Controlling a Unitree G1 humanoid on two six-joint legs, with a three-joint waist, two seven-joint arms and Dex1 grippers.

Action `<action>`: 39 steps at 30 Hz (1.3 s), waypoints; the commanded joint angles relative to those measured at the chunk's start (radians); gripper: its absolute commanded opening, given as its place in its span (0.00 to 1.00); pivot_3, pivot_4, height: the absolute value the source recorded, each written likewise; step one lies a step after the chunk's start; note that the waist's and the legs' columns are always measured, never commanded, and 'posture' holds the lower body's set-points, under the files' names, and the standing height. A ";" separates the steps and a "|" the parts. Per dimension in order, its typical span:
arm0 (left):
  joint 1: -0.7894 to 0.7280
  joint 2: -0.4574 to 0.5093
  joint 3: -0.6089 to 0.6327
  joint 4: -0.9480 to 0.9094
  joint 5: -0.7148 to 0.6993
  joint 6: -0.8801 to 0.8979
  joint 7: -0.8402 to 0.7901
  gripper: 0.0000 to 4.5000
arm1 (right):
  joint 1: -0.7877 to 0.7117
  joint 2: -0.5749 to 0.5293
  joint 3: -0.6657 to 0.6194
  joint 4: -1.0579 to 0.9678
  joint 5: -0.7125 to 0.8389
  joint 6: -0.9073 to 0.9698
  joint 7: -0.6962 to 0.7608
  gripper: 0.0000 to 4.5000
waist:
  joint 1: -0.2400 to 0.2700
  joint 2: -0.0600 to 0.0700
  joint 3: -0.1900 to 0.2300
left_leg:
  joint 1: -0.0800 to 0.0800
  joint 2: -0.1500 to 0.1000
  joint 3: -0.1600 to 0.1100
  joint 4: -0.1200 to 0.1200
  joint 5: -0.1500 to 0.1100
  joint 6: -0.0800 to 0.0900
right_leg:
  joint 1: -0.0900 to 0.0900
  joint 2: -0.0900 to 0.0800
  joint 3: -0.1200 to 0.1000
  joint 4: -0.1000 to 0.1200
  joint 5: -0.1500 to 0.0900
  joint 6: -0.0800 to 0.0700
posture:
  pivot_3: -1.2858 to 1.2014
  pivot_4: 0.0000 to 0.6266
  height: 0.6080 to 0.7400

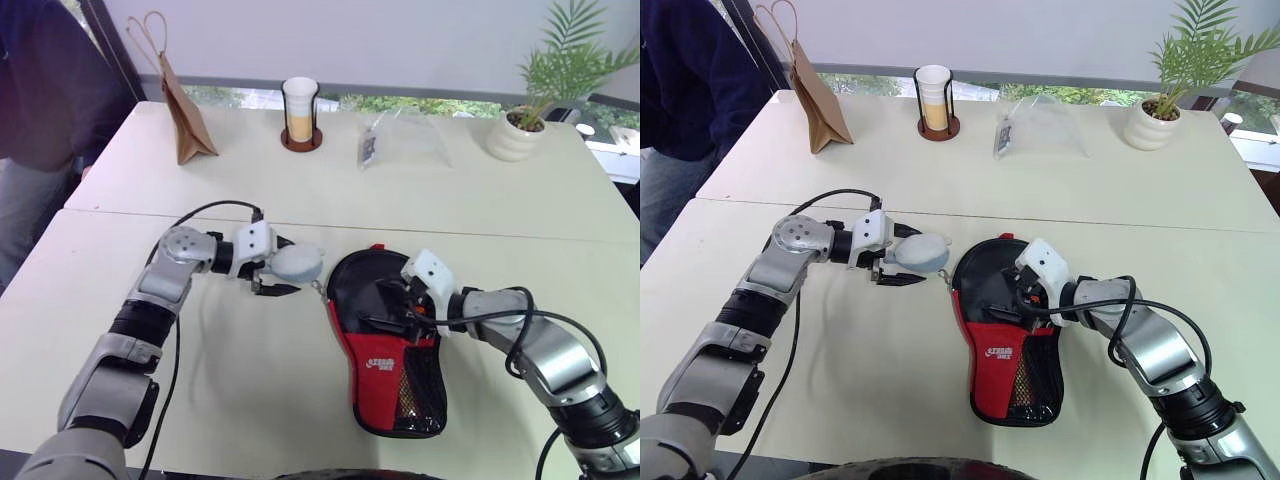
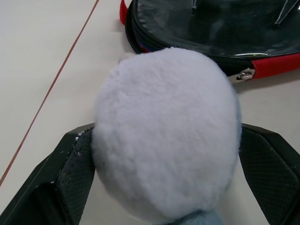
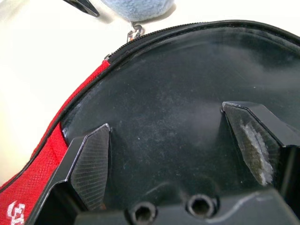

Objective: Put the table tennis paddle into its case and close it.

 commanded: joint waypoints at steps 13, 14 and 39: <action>-0.172 -0.066 0.048 0.181 -0.030 -0.032 -0.026 0.01 | 0.063 0.007 0.038 0.010 -0.041 0.039 -0.026 0.96 | 0.001 -0.002 -0.001 | 0.001 0.000 0.000 0.000 0.000 0.001 | 0.003 0.000 0.000 0.000 0.000 0.000 | 0.52 0.24 1.00; -0.192 -0.076 0.047 0.215 -0.022 -0.043 -0.020 0.01 | 0.065 0.006 0.039 0.006 -0.040 0.048 -0.028 0.96 | 0.001 -0.002 -0.001 | 0.001 0.000 0.000 0.000 0.000 0.001 | 0.003 0.001 -0.001 0.000 0.000 0.000 | 0.52 0.24 1.00; -0.671 -0.561 0.075 0.886 0.236 -0.202 0.528 0.01 | 0.047 0.036 0.134 -0.027 -0.070 0.141 -0.037 0.96 | -0.001 -0.005 -0.002 | 0.002 0.000 -0.001 0.000 -0.001 0.001 | 0.003 0.004 -0.002 0.000 0.000 0.001 | 0.52 0.24 1.00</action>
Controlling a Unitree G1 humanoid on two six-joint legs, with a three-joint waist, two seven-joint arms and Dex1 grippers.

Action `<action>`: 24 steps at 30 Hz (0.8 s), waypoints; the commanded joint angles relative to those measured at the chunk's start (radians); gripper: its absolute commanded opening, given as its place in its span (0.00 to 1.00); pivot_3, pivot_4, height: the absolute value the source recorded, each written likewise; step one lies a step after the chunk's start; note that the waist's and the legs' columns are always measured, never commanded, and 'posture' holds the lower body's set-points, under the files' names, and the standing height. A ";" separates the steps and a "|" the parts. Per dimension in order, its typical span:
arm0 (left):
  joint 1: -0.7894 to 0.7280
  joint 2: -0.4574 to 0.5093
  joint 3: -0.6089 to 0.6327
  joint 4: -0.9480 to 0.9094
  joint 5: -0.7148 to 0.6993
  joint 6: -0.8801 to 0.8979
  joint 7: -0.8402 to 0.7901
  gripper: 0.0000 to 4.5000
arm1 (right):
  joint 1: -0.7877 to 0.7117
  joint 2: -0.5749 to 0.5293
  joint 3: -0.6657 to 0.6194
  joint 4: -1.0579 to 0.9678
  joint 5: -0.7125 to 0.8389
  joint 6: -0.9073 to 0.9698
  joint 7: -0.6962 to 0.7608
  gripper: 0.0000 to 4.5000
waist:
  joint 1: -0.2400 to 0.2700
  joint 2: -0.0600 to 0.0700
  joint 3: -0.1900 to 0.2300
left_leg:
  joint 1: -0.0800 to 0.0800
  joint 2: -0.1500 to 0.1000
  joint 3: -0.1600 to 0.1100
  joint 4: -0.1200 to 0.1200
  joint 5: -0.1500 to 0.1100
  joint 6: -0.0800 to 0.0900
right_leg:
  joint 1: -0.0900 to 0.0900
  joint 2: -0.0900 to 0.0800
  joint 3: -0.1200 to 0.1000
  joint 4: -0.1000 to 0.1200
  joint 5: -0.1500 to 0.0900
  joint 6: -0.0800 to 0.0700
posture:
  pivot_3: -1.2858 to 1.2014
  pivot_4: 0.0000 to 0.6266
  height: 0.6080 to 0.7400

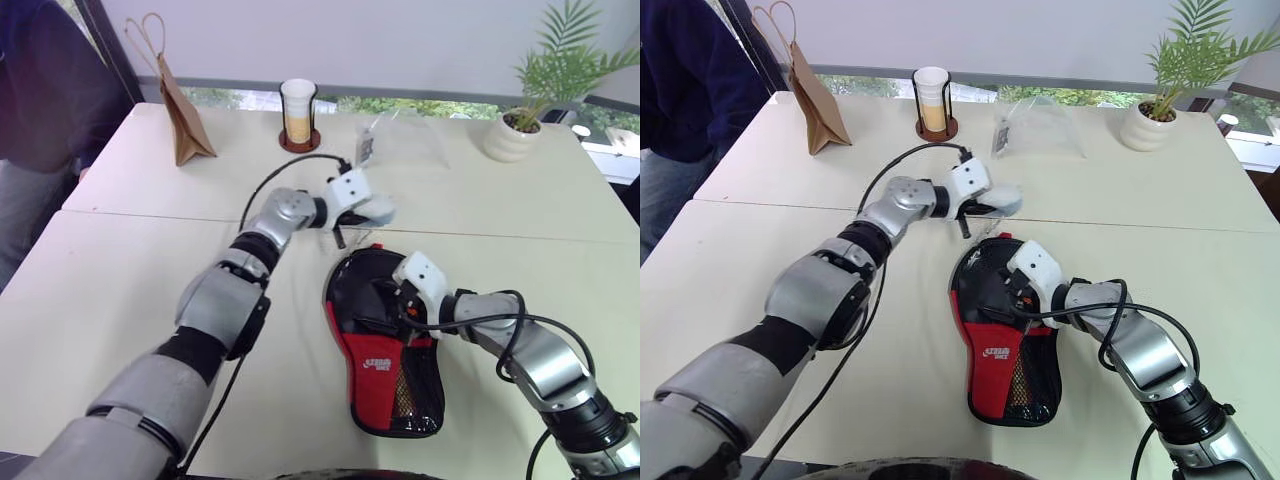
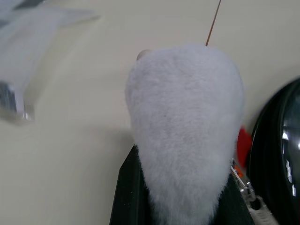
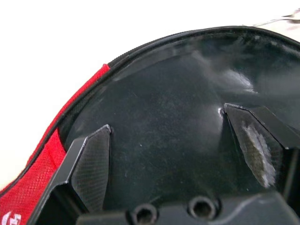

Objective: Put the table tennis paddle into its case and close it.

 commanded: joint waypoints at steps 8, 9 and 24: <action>-0.055 -0.187 0.084 -0.008 -0.021 0.008 0.006 0.01 | 0.080 0.018 0.111 -0.051 -0.020 0.124 -0.020 0.96 | 0.004 0.000 0.000 | 0.000 0.000 0.000 0.000 0.000 0.000 | 0.000 -0.001 0.000 0.000 0.000 0.000 | 0.52 0.24 1.00; -0.057 -0.201 0.092 -0.008 -0.024 0.012 0.002 0.01 | 0.085 0.019 0.112 -0.057 -0.022 0.128 -0.024 0.96 | 0.005 0.000 0.000 | 0.000 -0.001 0.000 0.000 0.000 0.000 | 0.000 -0.001 0.000 -0.001 0.000 0.000 | 0.52 0.24 1.00; -0.059 -0.318 0.180 -0.013 -0.048 0.048 -0.100 0.01 | 0.110 0.021 0.086 -0.070 -0.028 0.145 -0.075 0.96 | 0.006 0.000 0.000 | 0.000 -0.003 0.000 0.000 -0.001 0.001 | 0.000 -0.003 0.000 0.000 -0.001 0.001 | 0.52 0.24 1.00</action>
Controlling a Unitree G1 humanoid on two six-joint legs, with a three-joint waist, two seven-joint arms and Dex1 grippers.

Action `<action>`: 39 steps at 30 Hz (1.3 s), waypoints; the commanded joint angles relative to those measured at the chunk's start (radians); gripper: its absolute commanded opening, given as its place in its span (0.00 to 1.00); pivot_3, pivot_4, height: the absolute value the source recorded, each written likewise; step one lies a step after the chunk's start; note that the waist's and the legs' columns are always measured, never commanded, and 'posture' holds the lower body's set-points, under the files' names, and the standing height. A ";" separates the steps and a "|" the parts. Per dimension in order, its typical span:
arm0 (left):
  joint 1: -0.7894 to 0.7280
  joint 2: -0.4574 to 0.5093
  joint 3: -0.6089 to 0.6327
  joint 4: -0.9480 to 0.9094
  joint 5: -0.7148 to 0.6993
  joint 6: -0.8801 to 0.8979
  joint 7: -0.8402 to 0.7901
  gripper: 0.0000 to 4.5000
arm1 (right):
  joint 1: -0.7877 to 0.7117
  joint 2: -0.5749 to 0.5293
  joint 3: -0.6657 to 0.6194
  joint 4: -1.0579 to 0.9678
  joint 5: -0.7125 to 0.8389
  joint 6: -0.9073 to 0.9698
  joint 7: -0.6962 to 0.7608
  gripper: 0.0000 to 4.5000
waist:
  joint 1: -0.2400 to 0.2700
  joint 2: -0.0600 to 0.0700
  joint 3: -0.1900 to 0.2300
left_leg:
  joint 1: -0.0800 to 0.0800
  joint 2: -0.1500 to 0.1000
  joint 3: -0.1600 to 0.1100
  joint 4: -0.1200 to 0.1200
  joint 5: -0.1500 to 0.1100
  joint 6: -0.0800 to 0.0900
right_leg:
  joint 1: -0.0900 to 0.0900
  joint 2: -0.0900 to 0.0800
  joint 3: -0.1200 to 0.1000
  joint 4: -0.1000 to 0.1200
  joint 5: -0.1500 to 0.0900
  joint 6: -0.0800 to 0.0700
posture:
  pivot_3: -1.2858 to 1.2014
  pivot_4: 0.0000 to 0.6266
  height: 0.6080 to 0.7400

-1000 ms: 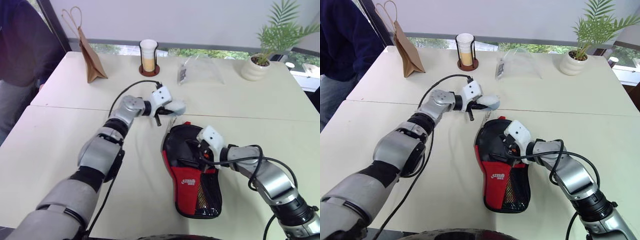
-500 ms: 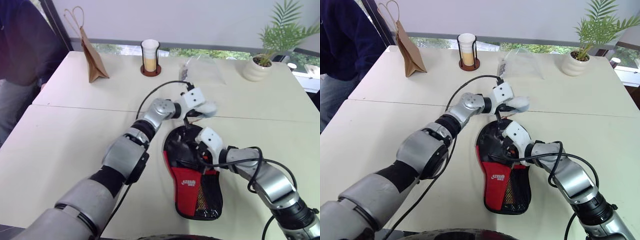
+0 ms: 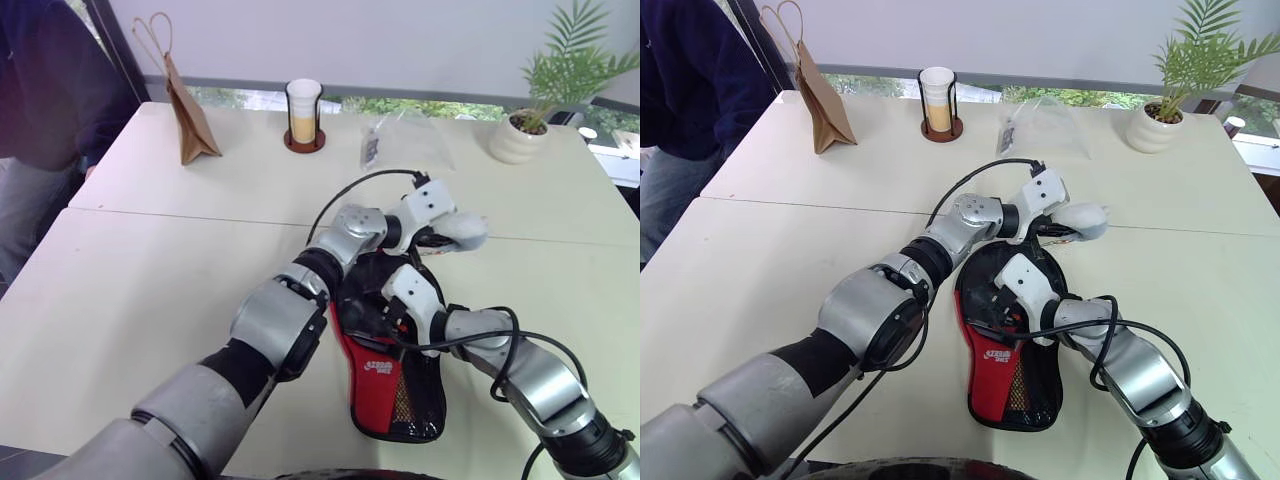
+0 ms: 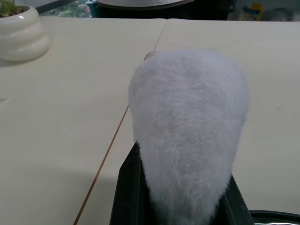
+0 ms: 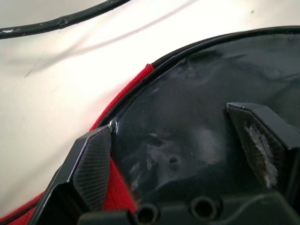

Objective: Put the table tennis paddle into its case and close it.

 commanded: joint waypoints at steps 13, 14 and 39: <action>0.012 0.034 -0.006 -0.036 0.023 -0.006 -0.066 0.97 | 0.011 -0.045 -0.032 0.148 -0.019 0.009 0.030 0.96 | -0.001 0.000 0.000 | 0.001 0.000 0.000 0.000 0.000 0.000 | 0.001 0.000 0.000 0.000 0.000 0.000 | 0.52 0.24 1.00; 0.015 0.045 -0.004 -0.038 0.016 -0.011 -0.096 0.97 | 0.007 -0.048 -0.044 0.150 -0.015 0.008 0.035 0.96 | -0.001 0.000 0.000 | 0.001 0.000 0.000 0.000 0.000 0.000 | 0.001 0.000 0.000 0.000 0.000 0.000 | 0.52 0.24 1.00; 0.452 0.308 -0.082 -0.657 -0.186 0.003 -0.625 0.97 | -0.158 -0.283 -0.610 0.072 0.253 0.207 0.132 0.96 | -0.004 0.004 0.001 | -0.002 0.000 -0.001 0.000 0.000 -0.001 | -0.002 -0.004 0.002 0.001 0.000 0.000 | 0.52 0.24 1.00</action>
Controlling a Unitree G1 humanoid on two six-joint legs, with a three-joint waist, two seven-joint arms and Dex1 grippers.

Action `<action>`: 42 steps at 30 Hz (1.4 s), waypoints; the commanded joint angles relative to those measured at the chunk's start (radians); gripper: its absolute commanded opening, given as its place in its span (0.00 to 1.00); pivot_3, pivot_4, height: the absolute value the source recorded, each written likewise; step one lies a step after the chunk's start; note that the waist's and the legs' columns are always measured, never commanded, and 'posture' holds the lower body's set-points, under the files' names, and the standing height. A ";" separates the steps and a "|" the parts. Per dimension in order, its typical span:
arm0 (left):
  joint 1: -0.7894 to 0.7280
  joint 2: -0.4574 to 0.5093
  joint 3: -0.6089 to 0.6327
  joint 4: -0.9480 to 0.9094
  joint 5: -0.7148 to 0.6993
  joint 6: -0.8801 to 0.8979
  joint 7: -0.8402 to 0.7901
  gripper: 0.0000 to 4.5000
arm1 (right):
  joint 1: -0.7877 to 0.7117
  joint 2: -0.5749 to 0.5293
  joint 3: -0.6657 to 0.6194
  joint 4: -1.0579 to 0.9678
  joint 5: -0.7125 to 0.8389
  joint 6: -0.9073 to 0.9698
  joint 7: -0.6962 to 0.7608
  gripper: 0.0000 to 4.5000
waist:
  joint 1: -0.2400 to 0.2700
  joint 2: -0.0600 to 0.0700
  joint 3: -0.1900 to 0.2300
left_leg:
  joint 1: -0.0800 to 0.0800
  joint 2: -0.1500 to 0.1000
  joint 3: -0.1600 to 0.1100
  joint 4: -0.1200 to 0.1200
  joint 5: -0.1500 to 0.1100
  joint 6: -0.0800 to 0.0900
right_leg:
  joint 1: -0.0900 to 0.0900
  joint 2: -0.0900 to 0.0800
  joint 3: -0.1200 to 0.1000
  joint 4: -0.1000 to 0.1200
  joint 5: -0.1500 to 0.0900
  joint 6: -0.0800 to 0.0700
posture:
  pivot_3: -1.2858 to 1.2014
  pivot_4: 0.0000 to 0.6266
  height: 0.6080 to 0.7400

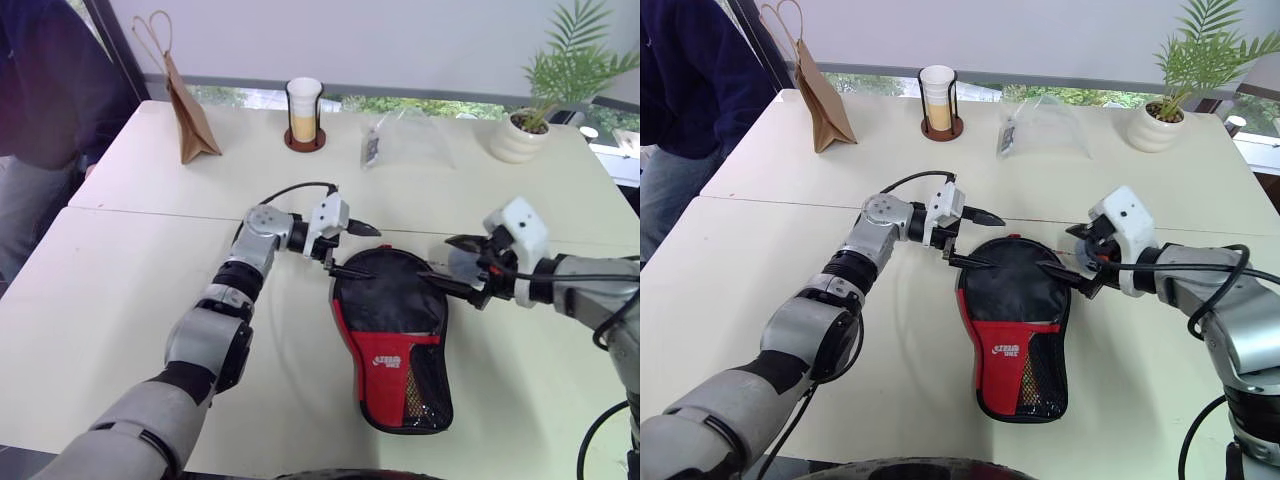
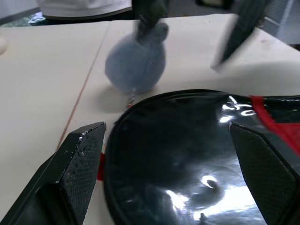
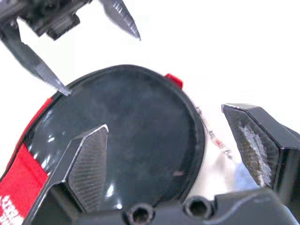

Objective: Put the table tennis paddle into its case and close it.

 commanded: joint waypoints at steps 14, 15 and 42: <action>0.337 -0.020 -0.258 -0.491 -0.022 0.166 0.125 0.97 | -0.058 -0.048 0.017 0.355 -0.085 -0.129 -0.029 0.96 | -0.002 0.004 0.000 | 0.000 0.000 0.001 0.000 0.001 -0.002 | 0.000 -0.001 0.001 0.000 0.000 0.000 | 0.52 0.24 1.00; 0.341 -0.018 -0.264 -0.491 -0.021 0.169 0.135 0.97 | -0.059 -0.044 0.029 0.374 -0.093 -0.136 -0.030 0.96 | -0.002 0.004 0.000 | 0.000 0.000 0.001 0.000 0.001 -0.002 | 0.000 -0.001 0.001 0.000 0.000 0.000 | 0.52 0.24 1.00; 0.321 -0.033 -0.335 -0.223 0.048 0.080 0.299 0.98 | -0.079 -0.031 0.071 0.516 -0.124 -0.203 -0.016 0.09 | 0.002 0.005 -0.002 | 0.005 0.000 0.001 0.000 0.001 -0.001 | 0.005 -0.001 0.001 -0.001 0.000 0.000 | 0.52 0.24 1.00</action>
